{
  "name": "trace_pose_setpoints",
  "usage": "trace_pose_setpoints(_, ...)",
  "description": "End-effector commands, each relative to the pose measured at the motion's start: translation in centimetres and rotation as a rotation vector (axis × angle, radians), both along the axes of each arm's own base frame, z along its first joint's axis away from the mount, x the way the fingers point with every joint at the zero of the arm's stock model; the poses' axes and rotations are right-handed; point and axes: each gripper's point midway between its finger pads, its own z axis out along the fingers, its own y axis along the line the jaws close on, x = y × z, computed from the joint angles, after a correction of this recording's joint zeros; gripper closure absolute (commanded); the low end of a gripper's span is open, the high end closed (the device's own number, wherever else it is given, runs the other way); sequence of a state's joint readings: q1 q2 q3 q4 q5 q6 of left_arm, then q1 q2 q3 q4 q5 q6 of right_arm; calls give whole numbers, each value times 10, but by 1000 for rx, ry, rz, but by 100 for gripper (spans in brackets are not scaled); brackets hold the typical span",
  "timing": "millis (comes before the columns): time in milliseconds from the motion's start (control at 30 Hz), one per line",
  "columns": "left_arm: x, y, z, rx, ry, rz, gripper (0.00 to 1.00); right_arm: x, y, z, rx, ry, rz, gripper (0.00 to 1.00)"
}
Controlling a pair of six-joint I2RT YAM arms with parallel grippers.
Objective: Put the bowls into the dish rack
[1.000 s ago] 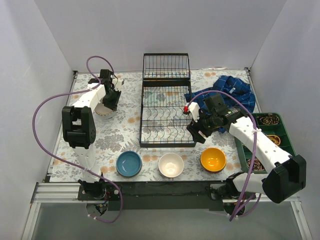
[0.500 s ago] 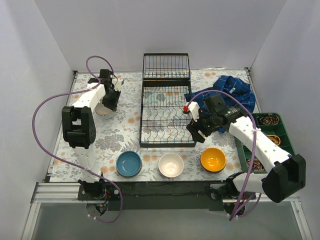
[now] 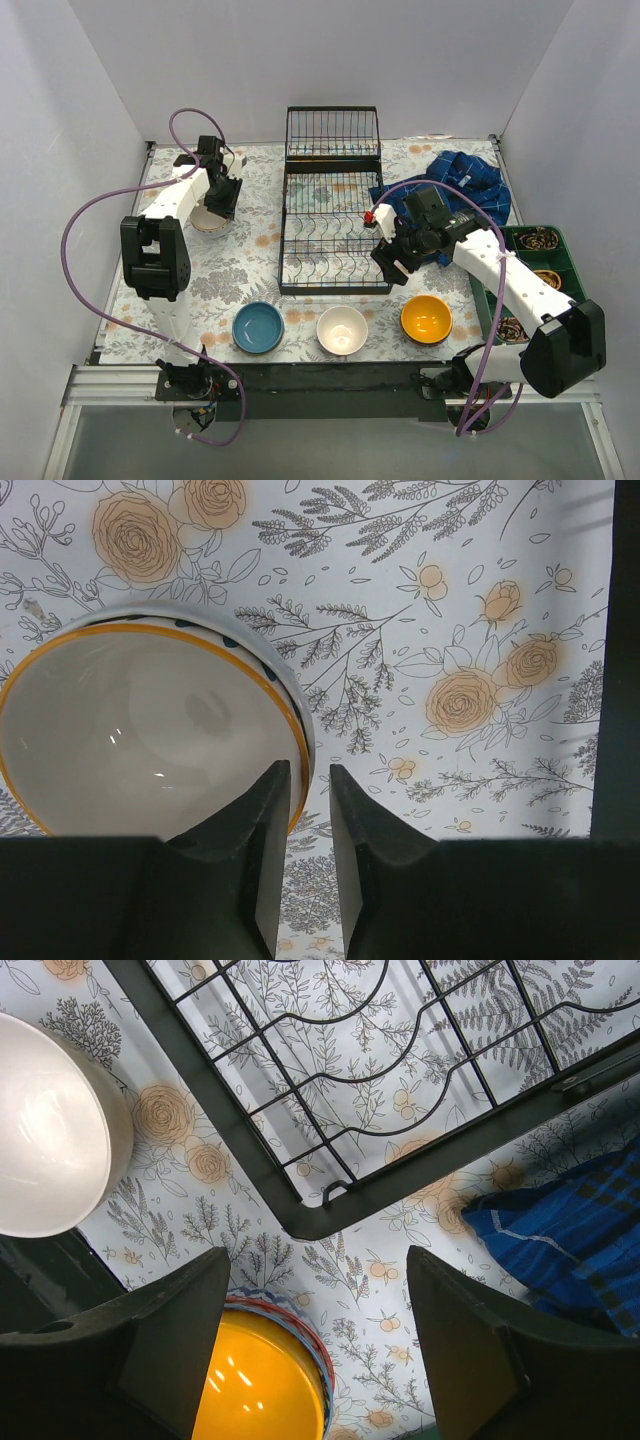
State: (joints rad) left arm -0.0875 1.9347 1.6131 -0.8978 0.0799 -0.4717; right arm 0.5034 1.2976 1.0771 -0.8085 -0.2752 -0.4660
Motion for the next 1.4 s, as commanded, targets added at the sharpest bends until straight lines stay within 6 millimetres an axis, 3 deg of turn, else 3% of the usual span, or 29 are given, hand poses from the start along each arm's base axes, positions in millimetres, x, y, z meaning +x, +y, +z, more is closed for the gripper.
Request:
trace_pose_setpoints(0,-2,-4,30,-24,-65,-6,79,7,5,8,32,-20,-7,20)
trace_pose_setpoints(933,6,10,17,-6,-47,30,94,10,6,7,34,-20,-18,20)
trace_pose_setpoints(1000,7,10,19,-4,-50,30,100,10,6,7,33,-23,-18,20)
trace_pose_setpoints(1067,8,9,26,-12,-62,26,100,10,6,7,32,-24,-18,20)
trace_pose_setpoints(1200,12,6,59,-27,-137,7,100,9,5,7,33,-30,-21,20)
trace_pose_setpoints(1367,3,3,69,-44,-133,-7,100,7,5,3,32,-14,-18,20)
